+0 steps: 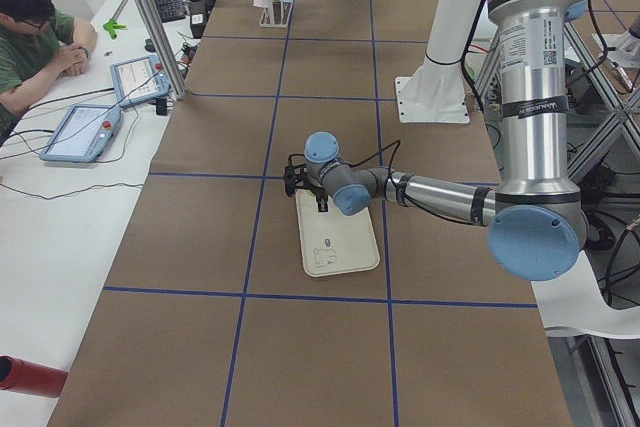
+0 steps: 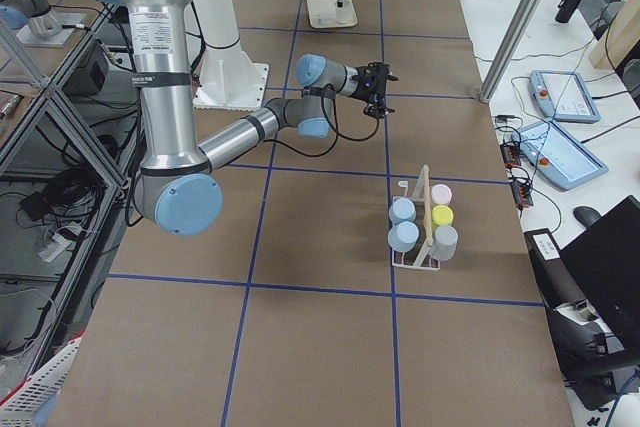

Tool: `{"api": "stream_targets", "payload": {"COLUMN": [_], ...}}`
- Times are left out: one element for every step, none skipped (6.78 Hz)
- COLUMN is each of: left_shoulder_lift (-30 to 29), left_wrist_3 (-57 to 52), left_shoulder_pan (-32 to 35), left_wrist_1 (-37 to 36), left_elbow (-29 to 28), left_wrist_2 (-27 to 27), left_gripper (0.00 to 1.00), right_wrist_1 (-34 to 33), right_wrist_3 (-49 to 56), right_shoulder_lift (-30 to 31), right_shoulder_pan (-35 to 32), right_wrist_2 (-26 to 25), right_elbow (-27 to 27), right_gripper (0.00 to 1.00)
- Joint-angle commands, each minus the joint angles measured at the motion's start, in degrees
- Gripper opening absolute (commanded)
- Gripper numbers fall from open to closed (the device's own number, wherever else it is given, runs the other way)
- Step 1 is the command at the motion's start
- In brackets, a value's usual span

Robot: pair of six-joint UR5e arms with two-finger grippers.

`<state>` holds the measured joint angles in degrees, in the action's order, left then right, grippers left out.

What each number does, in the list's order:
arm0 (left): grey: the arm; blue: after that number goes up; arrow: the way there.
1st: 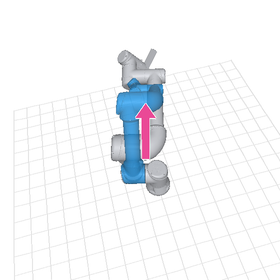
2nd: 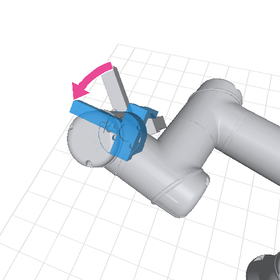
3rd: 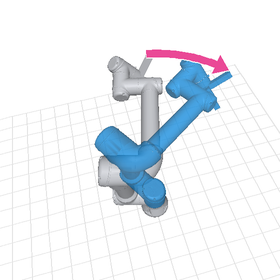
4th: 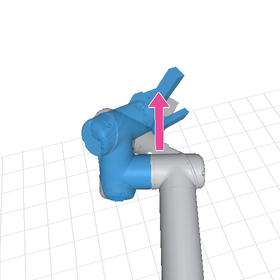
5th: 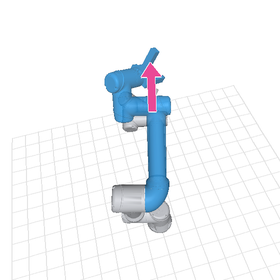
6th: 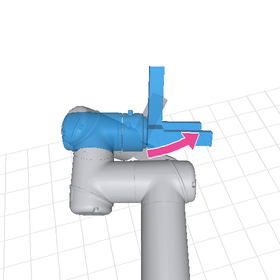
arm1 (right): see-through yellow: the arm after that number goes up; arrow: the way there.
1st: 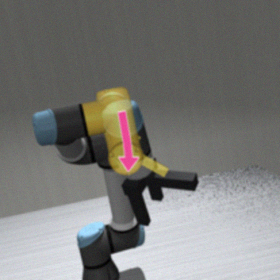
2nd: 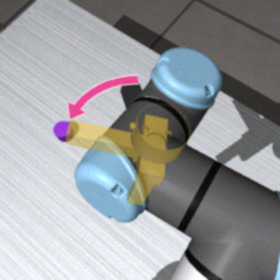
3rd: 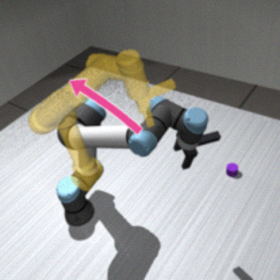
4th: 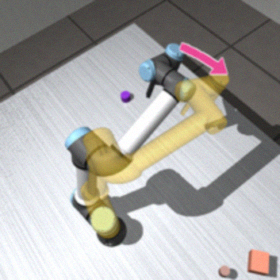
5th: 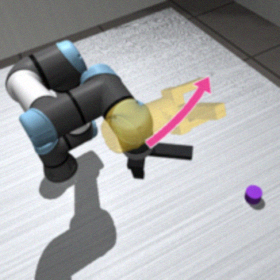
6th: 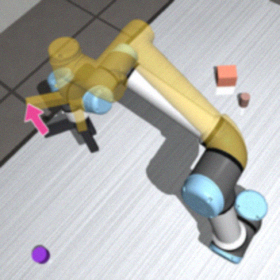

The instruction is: Transfer IKEA cup to right arm and place on rack

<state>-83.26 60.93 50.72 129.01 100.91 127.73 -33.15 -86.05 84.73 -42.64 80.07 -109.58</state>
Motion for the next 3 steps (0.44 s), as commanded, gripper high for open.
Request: {"api": "stream_targets", "payload": {"left_shoulder_lift": [-0.1,1.7,1.6], "left_wrist_3": [0.2,0.1,-0.2], "left_shoulder_pan": [0.7,2.5,12.0], "left_wrist_1": [-0.9,-4.0,-11.4], "left_elbow": [0.9,4.8,9.0], "left_wrist_2": [0.7,2.5,9.3], "left_gripper": [0.00,0.00,0.00], "right_wrist_1": [0.0,0.0,0.0], "right_wrist_3": [0.0,0.0,0.1], "right_shoulder_lift": [0.0,0.0,0.0], "right_shoulder_pan": [0.2,0.4,0.6], "right_wrist_2": [0.0,0.0,0.2], "right_elbow": [0.1,0.1,0.2], "right_gripper": [1.00,1.00,1.00]}}
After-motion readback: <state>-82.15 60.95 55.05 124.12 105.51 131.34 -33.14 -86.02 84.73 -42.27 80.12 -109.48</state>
